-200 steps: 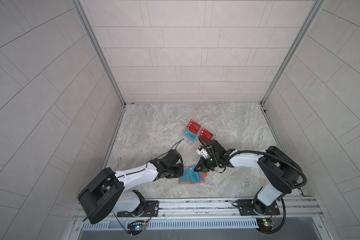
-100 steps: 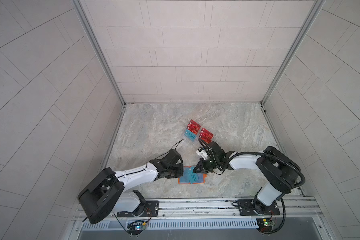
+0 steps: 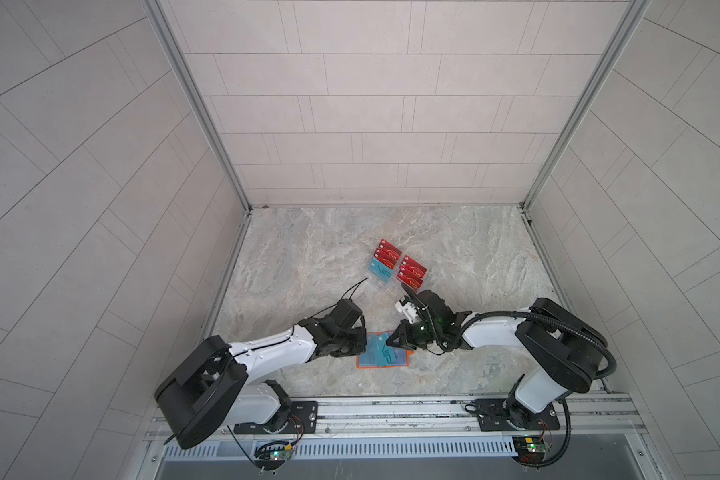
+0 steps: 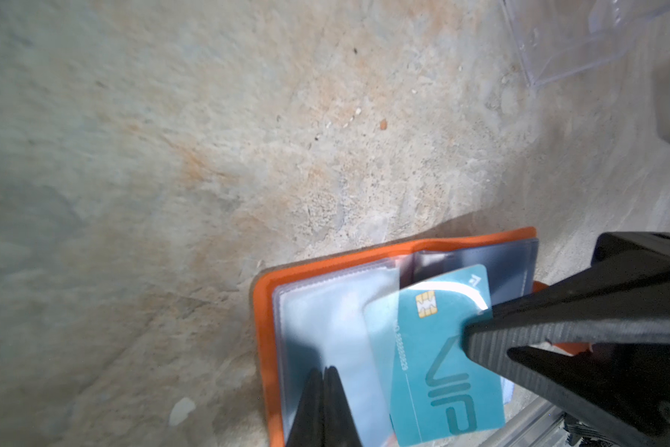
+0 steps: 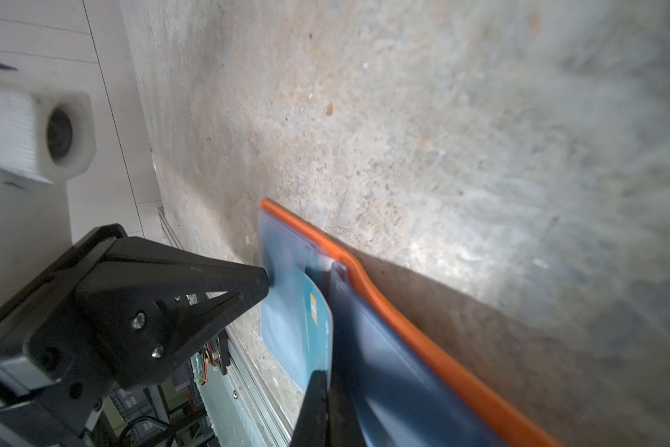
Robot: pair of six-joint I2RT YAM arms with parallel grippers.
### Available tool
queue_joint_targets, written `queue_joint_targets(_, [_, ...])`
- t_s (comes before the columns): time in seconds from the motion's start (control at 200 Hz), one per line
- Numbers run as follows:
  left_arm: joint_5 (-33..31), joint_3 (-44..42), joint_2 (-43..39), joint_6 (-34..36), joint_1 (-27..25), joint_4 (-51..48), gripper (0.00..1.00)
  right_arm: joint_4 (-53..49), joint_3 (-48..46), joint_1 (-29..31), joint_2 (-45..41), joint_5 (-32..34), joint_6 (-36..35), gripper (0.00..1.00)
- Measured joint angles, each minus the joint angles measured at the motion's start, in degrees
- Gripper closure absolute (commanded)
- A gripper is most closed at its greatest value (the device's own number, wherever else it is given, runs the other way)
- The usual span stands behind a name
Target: Put the credit cards into the card holder
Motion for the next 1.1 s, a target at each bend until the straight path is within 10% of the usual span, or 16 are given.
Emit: queue_joint_targets(1.096, [-0.2,-0.1,-0.6,-0.7,0.0,0.1,0.98,10.8,-3.8,6.7,0.1,11.9,10.7,1.0])
